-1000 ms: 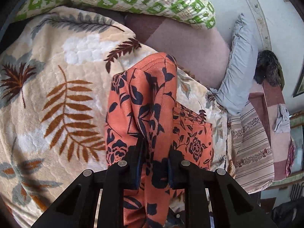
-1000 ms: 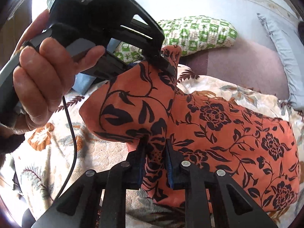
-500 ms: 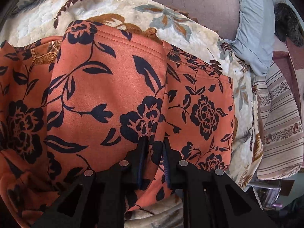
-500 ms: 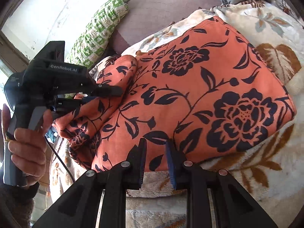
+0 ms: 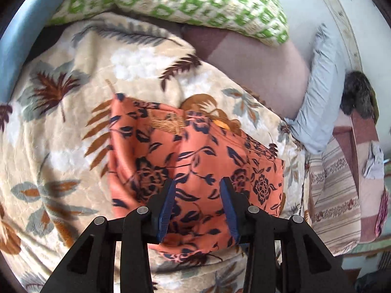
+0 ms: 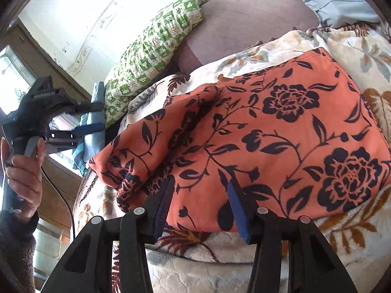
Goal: Fold small clothes
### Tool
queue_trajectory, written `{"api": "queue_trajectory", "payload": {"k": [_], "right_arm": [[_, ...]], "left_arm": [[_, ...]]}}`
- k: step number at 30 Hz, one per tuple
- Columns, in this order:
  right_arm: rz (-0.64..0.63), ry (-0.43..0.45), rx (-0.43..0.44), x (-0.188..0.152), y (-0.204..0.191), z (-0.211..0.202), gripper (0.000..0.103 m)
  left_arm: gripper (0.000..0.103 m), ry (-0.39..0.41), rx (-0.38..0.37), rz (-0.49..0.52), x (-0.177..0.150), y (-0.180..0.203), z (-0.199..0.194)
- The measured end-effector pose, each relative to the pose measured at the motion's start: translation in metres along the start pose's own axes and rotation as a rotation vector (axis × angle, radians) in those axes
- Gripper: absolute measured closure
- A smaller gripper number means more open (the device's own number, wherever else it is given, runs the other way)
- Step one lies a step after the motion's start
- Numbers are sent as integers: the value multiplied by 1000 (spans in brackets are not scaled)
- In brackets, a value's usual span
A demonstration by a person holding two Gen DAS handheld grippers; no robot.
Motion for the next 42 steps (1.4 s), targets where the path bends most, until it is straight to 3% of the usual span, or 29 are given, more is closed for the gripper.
{"api": "queue_trajectory", "payload": {"k": [4, 6, 9, 12, 15, 19, 21, 24, 27, 30, 32, 34, 36, 38, 40, 42], "right_arm": [[92, -15, 152, 48, -20, 25, 50], [114, -74, 188, 64, -36, 49, 49], [23, -149, 248, 76, -99, 79, 49], [-73, -238, 406, 71, -177, 95, 49], [-159, -171, 355, 66, -207, 83, 49], [-256, -32, 84, 51, -176, 54, 48], [-166, 15, 36, 54, -136, 44, 42], [43, -46, 74, 67, -79, 63, 40], [160, -82, 146, 78, -63, 89, 40], [175, -154, 302, 83, -103, 116, 40], [62, -254, 428, 79, -158, 128, 40], [-38, -247, 456, 76, -191, 119, 40], [-78, -197, 420, 74, -196, 104, 41], [-57, -109, 276, 75, -167, 87, 40], [26, -30, 171, 79, -121, 71, 40], [131, -18, 149, 77, -76, 65, 40]], "left_arm": [[66, 2, -4, -22, -19, -46, -16], [66, 2, 1, -21, -28, -67, -28], [65, 38, -7, -45, -31, -101, -57], [64, 75, -11, -107, -30, -139, -83], [64, 83, -27, -158, -36, -169, -92], [64, 61, -60, -181, -39, -184, -80], [64, 44, -86, -180, -37, -180, -68], [64, 21, -147, -161, -32, -166, -48], [62, -20, -211, -121, -34, -140, -26], [63, -41, -204, -76, -32, -128, -21], [63, 16, -183, -64, -29, -135, -40], [62, 82, -145, -88, -26, -154, -63], [59, 120, -98, -120, -26, -176, -81], [59, 117, -69, -135, -28, -194, -87], [59, 108, -96, -151, -30, -197, -86], [57, 82, -168, -90, -30, -168, -78]]}}
Point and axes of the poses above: each gripper's, at about its wrist camera, not at the fingertips, and z roughly the way its jaws point, y to its right, x to its top, the point moved 10 cm from there along z, roughly the way its jaws point, and after that the axes turned 15 degrees about -y, right-handed, at the moved point
